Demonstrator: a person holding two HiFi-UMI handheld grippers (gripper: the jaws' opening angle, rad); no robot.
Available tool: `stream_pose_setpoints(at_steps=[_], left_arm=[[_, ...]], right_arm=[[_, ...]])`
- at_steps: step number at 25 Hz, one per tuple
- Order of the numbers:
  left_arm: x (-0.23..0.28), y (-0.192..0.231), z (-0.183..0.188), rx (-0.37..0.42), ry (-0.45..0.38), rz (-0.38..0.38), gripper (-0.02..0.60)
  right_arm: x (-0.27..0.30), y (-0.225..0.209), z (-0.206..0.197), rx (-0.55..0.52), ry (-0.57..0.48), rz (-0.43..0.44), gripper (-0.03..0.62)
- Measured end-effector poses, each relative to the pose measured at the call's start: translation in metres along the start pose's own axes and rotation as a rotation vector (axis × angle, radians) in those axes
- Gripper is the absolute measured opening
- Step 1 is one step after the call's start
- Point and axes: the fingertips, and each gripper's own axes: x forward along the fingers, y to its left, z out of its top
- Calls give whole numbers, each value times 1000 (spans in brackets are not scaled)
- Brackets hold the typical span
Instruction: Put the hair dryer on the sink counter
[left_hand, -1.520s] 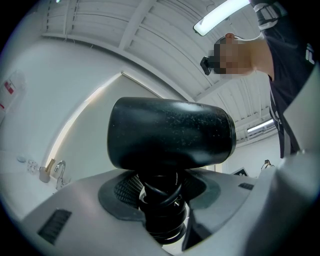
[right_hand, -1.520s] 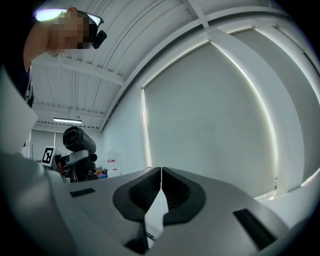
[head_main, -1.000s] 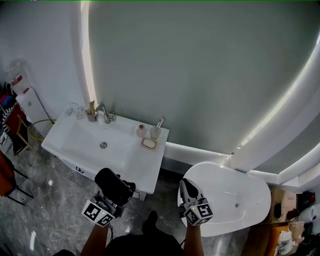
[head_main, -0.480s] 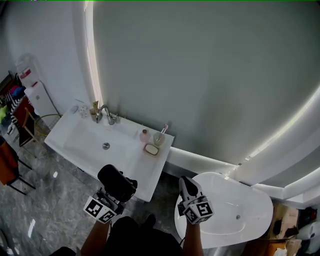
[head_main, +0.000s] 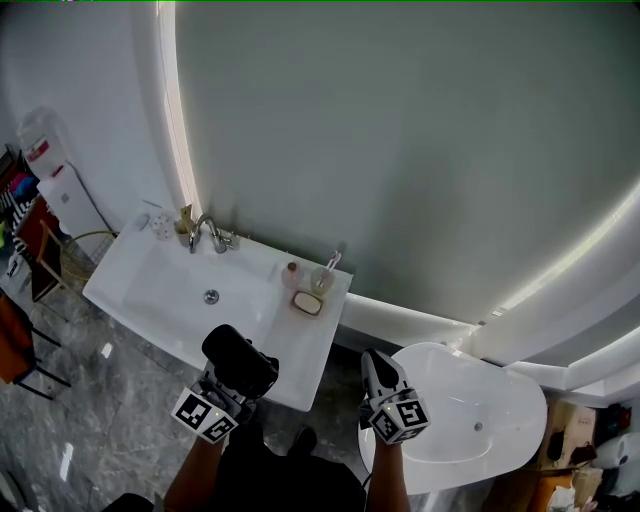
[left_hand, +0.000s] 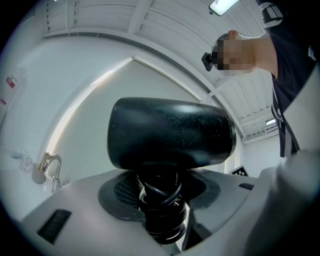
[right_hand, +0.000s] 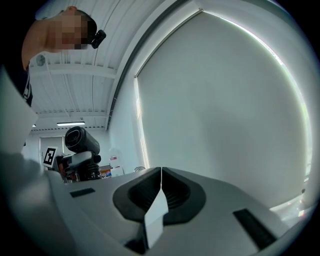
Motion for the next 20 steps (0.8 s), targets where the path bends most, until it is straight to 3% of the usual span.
stream_pose_setpoints(at_steps=[6, 10, 14, 20], left_arm=[[-3, 65, 3, 13, 81, -48, 221], [-3, 101, 6, -32, 127, -95, 221], [1, 122, 1, -45, 181, -136, 221], [22, 132, -24, -62, 236, -135, 221]], right_arm=[[57, 34, -8, 41, -10, -73, 31], [86, 55, -9, 41, -26, -129, 31], [99, 68, -11, 41, -35, -167, 31], [100, 63, -13, -12, -21, -182, 31]])
